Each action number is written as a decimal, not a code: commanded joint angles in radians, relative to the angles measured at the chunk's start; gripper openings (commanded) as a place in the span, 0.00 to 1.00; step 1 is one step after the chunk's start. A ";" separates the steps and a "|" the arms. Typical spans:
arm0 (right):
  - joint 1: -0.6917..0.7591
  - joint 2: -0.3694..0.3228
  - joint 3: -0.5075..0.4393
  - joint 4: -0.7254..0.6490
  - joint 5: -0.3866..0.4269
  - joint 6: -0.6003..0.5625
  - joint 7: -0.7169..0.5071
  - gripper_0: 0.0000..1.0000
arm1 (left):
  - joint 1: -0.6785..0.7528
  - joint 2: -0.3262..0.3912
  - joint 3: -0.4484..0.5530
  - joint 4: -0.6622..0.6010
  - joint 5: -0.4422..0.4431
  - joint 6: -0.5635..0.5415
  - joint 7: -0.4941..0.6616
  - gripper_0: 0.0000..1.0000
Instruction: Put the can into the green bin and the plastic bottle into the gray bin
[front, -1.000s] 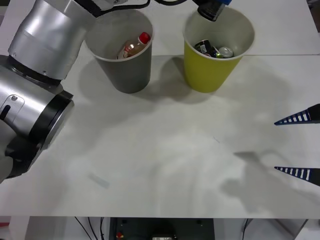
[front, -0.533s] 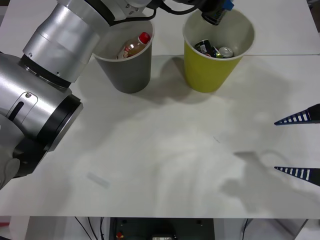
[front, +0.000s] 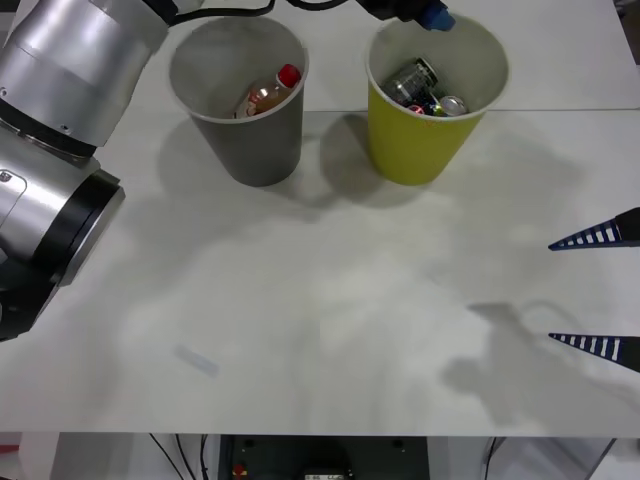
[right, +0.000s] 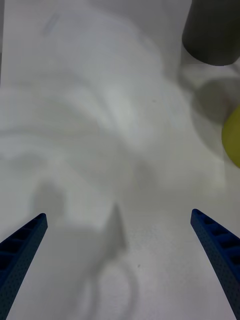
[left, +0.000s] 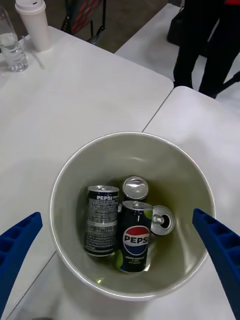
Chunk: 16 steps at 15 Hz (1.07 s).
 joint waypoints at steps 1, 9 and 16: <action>0.000 0.000 0.000 0.000 0.000 0.000 0.000 1.00 | 0.000 0.104 0.000 -0.063 0.116 -0.087 -0.020 1.00; 0.000 0.000 0.000 0.000 0.000 0.000 0.000 1.00 | 0.345 0.483 0.003 -0.653 0.297 -0.068 -0.003 1.00; 0.000 0.000 0.000 0.000 0.000 0.000 0.000 1.00 | 0.749 0.667 0.211 -0.854 0.541 0.013 -0.313 1.00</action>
